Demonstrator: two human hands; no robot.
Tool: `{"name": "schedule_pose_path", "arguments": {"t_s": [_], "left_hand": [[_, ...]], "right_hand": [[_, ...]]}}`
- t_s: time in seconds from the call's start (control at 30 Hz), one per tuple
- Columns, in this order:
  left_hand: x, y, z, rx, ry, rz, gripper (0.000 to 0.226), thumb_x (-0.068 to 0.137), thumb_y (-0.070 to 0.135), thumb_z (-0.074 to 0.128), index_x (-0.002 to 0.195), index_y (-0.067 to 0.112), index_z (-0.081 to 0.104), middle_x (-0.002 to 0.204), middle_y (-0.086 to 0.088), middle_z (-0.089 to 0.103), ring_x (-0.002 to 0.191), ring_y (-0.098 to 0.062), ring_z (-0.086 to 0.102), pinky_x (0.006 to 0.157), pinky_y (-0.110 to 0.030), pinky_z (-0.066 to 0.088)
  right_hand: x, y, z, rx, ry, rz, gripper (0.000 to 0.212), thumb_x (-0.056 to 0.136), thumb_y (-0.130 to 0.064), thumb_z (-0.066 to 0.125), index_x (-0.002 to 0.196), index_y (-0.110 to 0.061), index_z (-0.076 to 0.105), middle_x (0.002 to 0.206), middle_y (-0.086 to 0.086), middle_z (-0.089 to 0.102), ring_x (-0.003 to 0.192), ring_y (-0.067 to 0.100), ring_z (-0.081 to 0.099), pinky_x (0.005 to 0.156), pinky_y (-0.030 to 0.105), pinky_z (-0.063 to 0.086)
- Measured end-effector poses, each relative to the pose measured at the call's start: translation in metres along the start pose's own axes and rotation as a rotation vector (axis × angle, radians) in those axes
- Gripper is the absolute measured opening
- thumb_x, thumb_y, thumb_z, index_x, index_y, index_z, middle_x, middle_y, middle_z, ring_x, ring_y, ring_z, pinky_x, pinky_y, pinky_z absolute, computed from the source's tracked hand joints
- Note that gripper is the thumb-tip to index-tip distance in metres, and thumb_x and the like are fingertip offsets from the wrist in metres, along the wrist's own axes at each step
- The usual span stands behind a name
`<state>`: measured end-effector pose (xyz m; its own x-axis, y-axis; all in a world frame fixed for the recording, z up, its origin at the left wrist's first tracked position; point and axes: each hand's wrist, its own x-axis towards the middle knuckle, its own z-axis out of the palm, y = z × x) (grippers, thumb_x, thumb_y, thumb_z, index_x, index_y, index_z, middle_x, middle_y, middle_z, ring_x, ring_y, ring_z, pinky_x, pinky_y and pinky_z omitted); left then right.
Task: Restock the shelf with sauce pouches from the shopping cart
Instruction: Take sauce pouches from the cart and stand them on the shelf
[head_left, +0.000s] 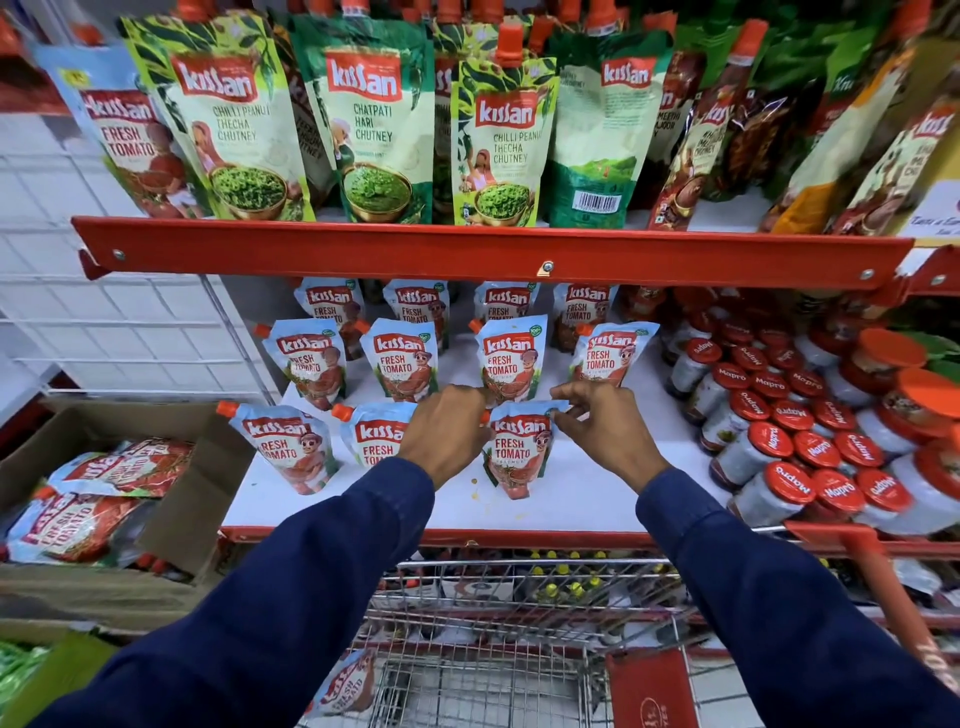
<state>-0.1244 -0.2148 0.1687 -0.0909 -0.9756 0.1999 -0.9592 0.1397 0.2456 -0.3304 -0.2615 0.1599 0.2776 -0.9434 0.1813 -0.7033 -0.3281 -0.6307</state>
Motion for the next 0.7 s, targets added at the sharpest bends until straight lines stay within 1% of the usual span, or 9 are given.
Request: {"name": "schedule_pose_path", "arguments": {"t_s": [0.1,0.17,0.2,0.3,0.4,0.47,0.53,0.6,0.7], "left_hand": [[-0.013,0.003,-0.011,0.005,0.091,0.069,0.043,0.089,0.03,0.07,0.129,0.015,0.063,0.123,-0.009,0.071,0.099,-0.033,0.07,0.083,-0.04,0.058],[-0.033,0.0,-0.017,-0.065,0.175,0.095,0.039,0.09,0.033,0.068,0.127,0.02,0.064,0.122,-0.002,0.07,0.088,-0.027,0.071,0.075,-0.034,0.055],[-0.048,-0.004,-0.019,-0.093,0.194,0.091,0.036,0.091,0.035,0.066,0.124,0.022,0.066,0.12,0.0,0.071,0.083,-0.024,0.07,0.071,-0.033,0.054],[-0.104,-0.029,-0.018,-0.179,0.173,0.001,0.028,0.091,0.039,0.066,0.115,0.024,0.07,0.109,0.004,0.075,0.076,-0.017,0.071,0.068,-0.03,0.057],[-0.165,-0.071,-0.007,-0.181,0.045,-0.127,0.027,0.09,0.041,0.064,0.109,0.023,0.073,0.106,0.005,0.078,0.081,-0.015,0.073,0.075,-0.033,0.06],[-0.2,-0.098,0.004,-0.192,-0.055,-0.237,0.024,0.089,0.037,0.065,0.106,0.023,0.074,0.101,0.005,0.079,0.082,-0.015,0.074,0.075,-0.035,0.061],[-0.23,-0.122,0.019,-0.216,-0.119,-0.373,0.018,0.088,0.035,0.067,0.101,0.024,0.075,0.096,0.006,0.08,0.073,-0.01,0.072,0.07,-0.032,0.06],[-0.255,-0.142,0.036,-0.229,-0.186,-0.456,0.017,0.088,0.032,0.067,0.1,0.023,0.075,0.093,0.003,0.08,0.07,-0.013,0.072,0.07,-0.033,0.06],[-0.279,-0.16,0.066,-0.265,-0.296,-0.525,0.024,0.086,0.027,0.071,0.108,0.017,0.076,0.106,-0.004,0.079,0.08,-0.023,0.074,0.078,-0.036,0.059]], "right_hand": [[-0.008,-0.002,-0.001,0.014,0.056,0.011,0.04,0.083,-0.023,0.073,0.12,-0.013,0.062,0.117,0.005,0.069,0.09,0.014,0.064,0.079,0.027,0.053],[-0.022,-0.004,0.001,0.057,0.14,-0.005,0.048,0.082,-0.027,0.074,0.125,-0.016,0.056,0.121,0.003,0.067,0.104,0.018,0.062,0.087,0.035,0.054],[-0.032,-0.006,0.003,0.08,0.195,-0.024,0.05,0.082,-0.028,0.073,0.127,-0.018,0.054,0.121,0.002,0.066,0.109,0.018,0.059,0.087,0.036,0.052],[-0.068,-0.011,0.021,0.119,0.346,-0.079,0.046,0.082,-0.029,0.071,0.124,-0.026,0.051,0.119,-0.003,0.062,0.111,0.018,0.051,0.085,0.031,0.048],[-0.107,-0.015,0.059,0.138,0.383,-0.092,0.036,0.084,-0.027,0.069,0.117,-0.025,0.056,0.111,-0.007,0.059,0.107,0.018,0.05,0.084,0.034,0.049],[-0.13,-0.018,0.089,0.165,0.33,-0.065,0.032,0.085,-0.026,0.069,0.114,-0.026,0.058,0.107,-0.011,0.053,0.104,0.017,0.051,0.084,0.038,0.05],[-0.15,-0.023,0.126,0.161,0.211,-0.045,0.026,0.087,-0.029,0.066,0.111,-0.03,0.057,0.106,-0.017,0.051,0.101,0.014,0.053,0.088,0.039,0.049],[-0.168,-0.029,0.166,0.131,0.064,-0.06,0.021,0.09,-0.029,0.063,0.11,-0.031,0.057,0.11,-0.011,0.06,0.103,0.011,0.052,0.092,0.042,0.046],[-0.188,-0.041,0.222,0.134,-0.196,-0.052,0.025,0.094,-0.041,0.052,0.114,-0.027,0.058,0.117,0.0,0.063,0.107,0.012,0.051,0.095,0.039,0.044]]}}
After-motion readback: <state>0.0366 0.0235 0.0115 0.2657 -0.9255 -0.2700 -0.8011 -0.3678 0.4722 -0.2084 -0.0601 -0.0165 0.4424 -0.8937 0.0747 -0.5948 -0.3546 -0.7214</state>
